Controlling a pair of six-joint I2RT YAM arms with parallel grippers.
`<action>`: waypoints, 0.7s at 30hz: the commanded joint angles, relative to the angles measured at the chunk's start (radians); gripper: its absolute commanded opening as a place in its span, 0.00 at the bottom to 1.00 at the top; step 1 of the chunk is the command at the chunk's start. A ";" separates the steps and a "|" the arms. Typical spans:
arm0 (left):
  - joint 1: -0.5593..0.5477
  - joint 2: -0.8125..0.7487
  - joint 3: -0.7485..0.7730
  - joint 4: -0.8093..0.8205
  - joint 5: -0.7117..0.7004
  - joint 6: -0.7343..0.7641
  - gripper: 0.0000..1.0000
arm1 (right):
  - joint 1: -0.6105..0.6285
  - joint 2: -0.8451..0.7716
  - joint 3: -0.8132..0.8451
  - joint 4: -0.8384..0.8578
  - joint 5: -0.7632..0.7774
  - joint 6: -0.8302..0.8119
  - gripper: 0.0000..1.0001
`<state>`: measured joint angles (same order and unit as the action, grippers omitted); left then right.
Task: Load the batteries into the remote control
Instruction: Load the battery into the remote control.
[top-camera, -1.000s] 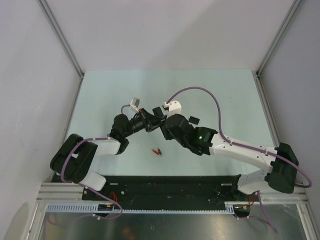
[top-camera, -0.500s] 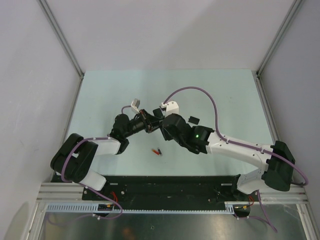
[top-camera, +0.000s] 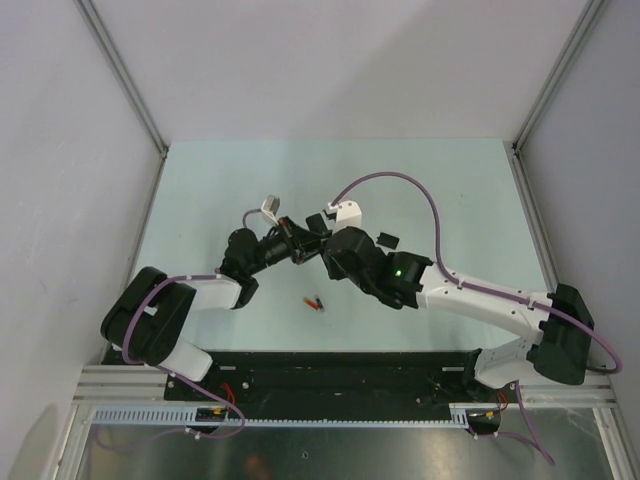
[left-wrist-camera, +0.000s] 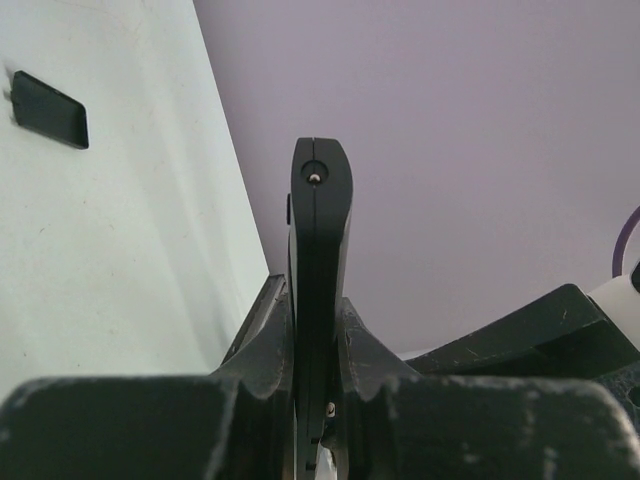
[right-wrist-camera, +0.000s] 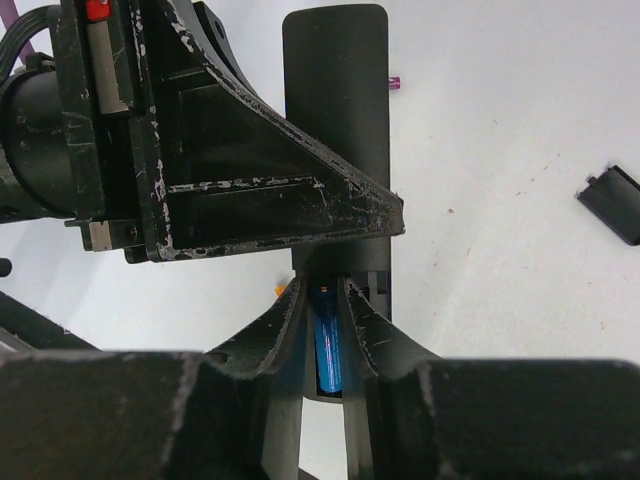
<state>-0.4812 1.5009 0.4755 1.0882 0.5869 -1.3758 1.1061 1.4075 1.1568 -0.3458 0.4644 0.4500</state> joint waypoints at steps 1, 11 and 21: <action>-0.017 -0.042 0.051 0.257 -0.012 -0.095 0.00 | 0.029 0.010 -0.008 -0.071 -0.067 0.050 0.22; -0.016 -0.039 0.046 0.268 -0.010 -0.098 0.00 | 0.029 -0.021 -0.005 -0.064 -0.026 0.065 0.32; -0.016 -0.036 0.043 0.272 -0.009 -0.101 0.00 | 0.029 -0.062 -0.006 -0.070 0.020 0.070 0.46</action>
<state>-0.4881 1.5005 0.4751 1.1908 0.5816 -1.4158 1.1297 1.3640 1.1564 -0.3481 0.4812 0.4957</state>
